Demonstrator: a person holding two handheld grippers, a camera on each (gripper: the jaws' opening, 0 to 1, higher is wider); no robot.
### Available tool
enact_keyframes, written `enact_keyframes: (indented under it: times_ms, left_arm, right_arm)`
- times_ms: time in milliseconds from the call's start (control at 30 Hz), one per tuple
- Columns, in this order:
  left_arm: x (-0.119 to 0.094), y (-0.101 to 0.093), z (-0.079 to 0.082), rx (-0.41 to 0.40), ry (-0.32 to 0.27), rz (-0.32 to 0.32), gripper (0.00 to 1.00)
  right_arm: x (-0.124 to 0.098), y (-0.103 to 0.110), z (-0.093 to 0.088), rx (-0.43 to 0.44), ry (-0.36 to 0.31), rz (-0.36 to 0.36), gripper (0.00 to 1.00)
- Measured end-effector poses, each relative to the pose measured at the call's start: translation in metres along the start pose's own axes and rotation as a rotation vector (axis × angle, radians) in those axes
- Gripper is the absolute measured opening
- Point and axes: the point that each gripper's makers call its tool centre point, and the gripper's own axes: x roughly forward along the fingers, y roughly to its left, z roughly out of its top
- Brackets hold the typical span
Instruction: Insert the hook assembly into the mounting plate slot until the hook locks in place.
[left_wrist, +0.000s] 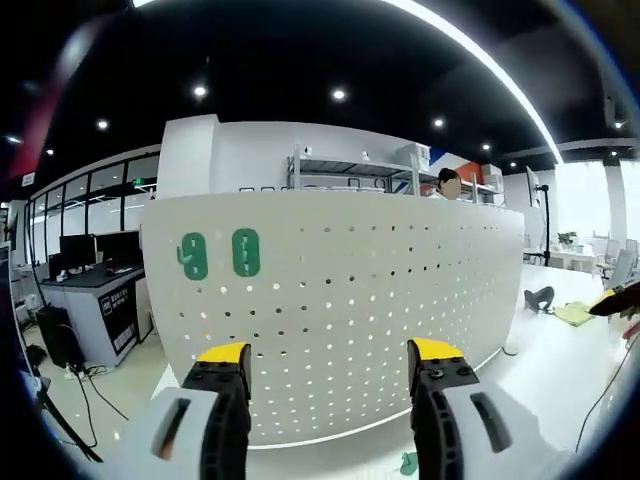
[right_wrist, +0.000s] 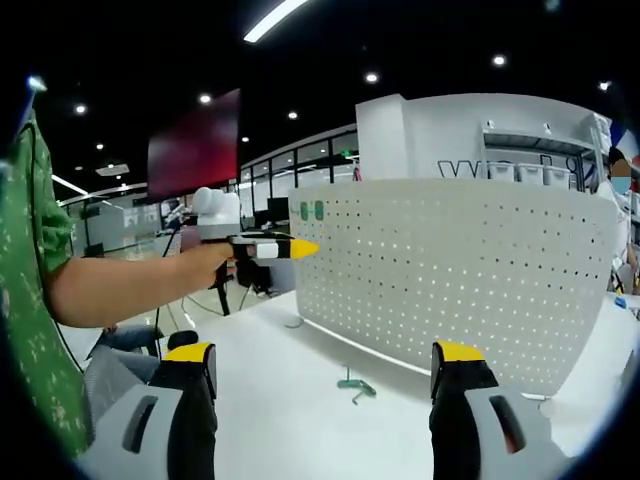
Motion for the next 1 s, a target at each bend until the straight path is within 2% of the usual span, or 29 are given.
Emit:
enact_keyframes:
  times_ms: [200, 500, 1000]
  left_arm:
    - [-0.016, -0.012, -0.014, -0.002, 0.026, -0.028, 0.66]
    - [-0.043, -0.031, -0.05, -0.007, 0.09, -0.068, 0.65]
    - [-0.09, -0.063, -0.075, -0.041, 0.136, -0.11, 0.64]
  right_arm:
    - [-0.001, 0.002, 0.001, -0.002, -0.005, 0.001, 0.91]
    - [-0.004, 0.008, -0.003, -0.002, 0.0, 0.004, 0.91]
    - [-0.011, 0.02, -0.006, -0.009, 0.001, 0.012, 0.9]
